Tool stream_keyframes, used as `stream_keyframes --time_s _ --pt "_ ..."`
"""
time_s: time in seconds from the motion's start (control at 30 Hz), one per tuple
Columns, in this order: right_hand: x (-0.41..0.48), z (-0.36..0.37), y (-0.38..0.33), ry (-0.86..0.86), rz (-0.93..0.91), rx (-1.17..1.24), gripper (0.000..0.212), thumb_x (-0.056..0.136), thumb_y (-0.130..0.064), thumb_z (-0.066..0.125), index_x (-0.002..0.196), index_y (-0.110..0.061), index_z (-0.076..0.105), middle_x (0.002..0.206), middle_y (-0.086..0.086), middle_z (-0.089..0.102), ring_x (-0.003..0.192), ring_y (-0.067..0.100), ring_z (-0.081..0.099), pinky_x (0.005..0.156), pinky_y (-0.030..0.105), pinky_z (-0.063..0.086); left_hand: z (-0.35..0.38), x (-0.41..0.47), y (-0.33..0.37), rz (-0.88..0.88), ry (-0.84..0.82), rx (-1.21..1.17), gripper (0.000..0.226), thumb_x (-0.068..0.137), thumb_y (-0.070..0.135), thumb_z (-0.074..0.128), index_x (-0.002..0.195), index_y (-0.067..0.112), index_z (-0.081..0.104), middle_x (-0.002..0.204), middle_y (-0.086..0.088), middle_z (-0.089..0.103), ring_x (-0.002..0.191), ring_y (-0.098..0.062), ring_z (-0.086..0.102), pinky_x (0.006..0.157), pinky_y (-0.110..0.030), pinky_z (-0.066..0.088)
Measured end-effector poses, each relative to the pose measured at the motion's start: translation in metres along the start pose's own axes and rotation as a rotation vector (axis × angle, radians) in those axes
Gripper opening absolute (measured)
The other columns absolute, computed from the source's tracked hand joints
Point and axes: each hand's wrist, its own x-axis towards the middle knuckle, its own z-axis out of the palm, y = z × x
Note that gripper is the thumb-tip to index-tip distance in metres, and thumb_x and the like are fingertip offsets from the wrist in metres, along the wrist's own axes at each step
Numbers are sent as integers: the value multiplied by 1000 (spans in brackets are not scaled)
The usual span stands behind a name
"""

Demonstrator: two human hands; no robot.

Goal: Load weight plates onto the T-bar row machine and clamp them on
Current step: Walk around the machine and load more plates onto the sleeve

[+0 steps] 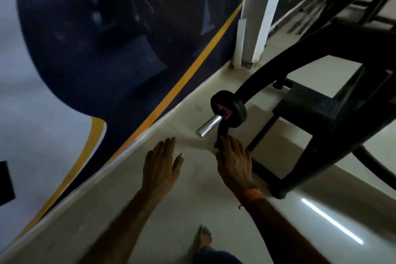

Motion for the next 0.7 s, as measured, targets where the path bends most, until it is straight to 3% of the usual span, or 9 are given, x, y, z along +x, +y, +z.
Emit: stream_keyframes --time_s 0.07,0.2,0.27,0.43,0.57,0.63,0.7 --pt "28 9 -2 17 39 10 60 97 -52 28 143 -18 47 147 11 53 132 34 50 102 54 46 5 35 -9 23 -22 13 70 96 59 30 150 15 40 145 -11 56 135 -26 52 103 -45 50" --pt "80 20 -1 88 100 -16 50 97 -32 62 141 -12 52 142 14 57 125 36 55 96 50 48 15 107 -21 99 -106 25 74 95 61 24 151 15 40 145 -10 55 135 -27 51 104 -47 48" --pt "103 25 3 138 131 -32 49 93 -25 69 137 -12 54 137 14 60 119 37 59 91 48 49 22 144 -23 154 -144 33 73 94 60 27 151 15 40 145 -10 55 136 -28 50 104 -48 47" --pt "162 44 16 146 310 -61 54 95 -29 63 145 -13 48 146 14 53 129 37 52 101 51 45 49 242 -21 374 -231 33 70 93 55 30 140 9 54 134 -12 63 123 -30 60 92 -46 53" --pt "199 66 25 142 430 -104 57 95 -28 64 146 -13 46 144 13 53 127 34 53 99 47 46 86 310 -27 497 -339 45 70 91 54 33 136 7 57 128 -14 66 115 -33 65 84 -45 56" --pt "218 77 31 121 498 -79 56 96 -29 61 148 -16 43 145 10 51 129 32 51 102 45 45 106 338 -29 513 -388 10 70 93 55 34 140 6 53 133 -17 63 118 -35 63 87 -46 55" --pt "238 88 42 129 573 -62 55 96 -32 61 146 -14 44 143 11 52 127 33 52 100 45 47 125 365 -25 498 -425 -32 67 100 51 39 151 9 38 150 -15 48 134 -33 50 102 -45 47"
